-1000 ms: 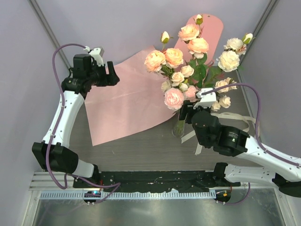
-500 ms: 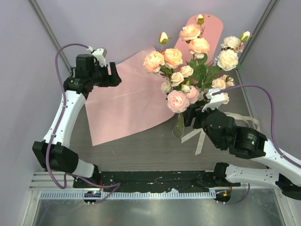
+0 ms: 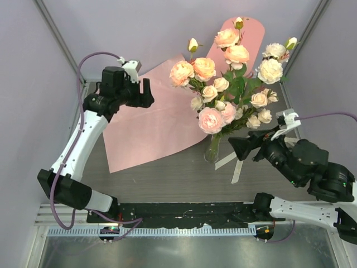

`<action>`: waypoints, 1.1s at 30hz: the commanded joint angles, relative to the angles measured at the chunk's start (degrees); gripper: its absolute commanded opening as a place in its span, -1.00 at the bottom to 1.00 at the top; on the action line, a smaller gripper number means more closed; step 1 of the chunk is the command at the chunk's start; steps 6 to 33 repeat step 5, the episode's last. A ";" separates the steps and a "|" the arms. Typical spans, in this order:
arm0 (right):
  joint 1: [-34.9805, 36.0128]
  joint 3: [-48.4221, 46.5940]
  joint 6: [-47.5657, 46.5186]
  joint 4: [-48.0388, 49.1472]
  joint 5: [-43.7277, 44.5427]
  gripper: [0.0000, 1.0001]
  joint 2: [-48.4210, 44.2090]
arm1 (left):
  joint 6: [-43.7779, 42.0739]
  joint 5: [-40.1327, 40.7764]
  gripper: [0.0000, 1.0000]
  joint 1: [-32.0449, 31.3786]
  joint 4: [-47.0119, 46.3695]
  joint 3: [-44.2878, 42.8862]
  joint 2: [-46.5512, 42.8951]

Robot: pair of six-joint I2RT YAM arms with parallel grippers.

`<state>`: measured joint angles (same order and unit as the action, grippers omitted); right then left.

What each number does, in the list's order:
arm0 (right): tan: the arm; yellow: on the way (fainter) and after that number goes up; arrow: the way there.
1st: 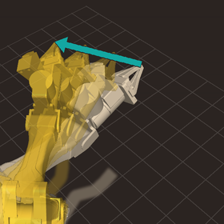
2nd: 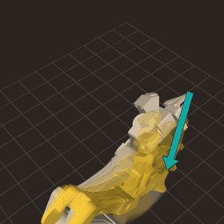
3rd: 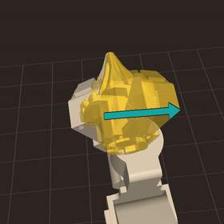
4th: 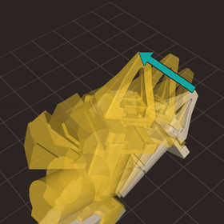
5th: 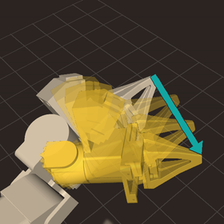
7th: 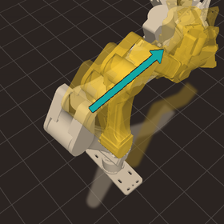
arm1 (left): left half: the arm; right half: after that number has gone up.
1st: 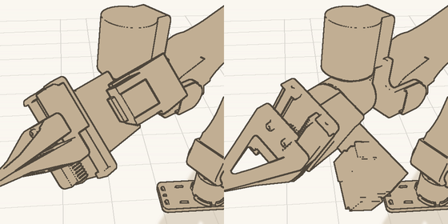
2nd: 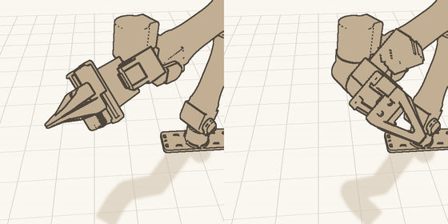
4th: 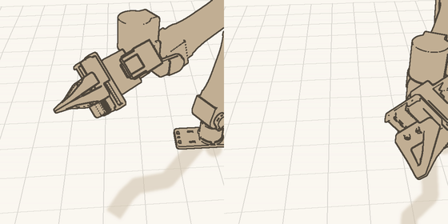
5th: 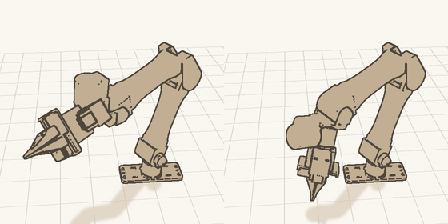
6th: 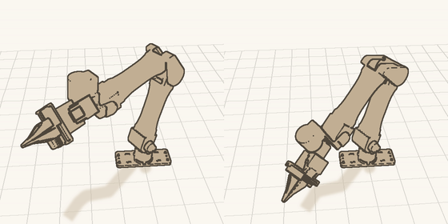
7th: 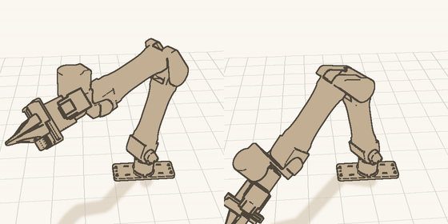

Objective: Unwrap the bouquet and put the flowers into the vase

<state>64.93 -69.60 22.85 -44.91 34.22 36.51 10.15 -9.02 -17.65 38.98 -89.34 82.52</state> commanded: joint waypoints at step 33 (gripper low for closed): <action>0.38 -7.81 -4.75 5.52 -2.67 0.88 -3.38 | 10.48 -8.99 0.54 0.07 -1.28 -1.44 -15.35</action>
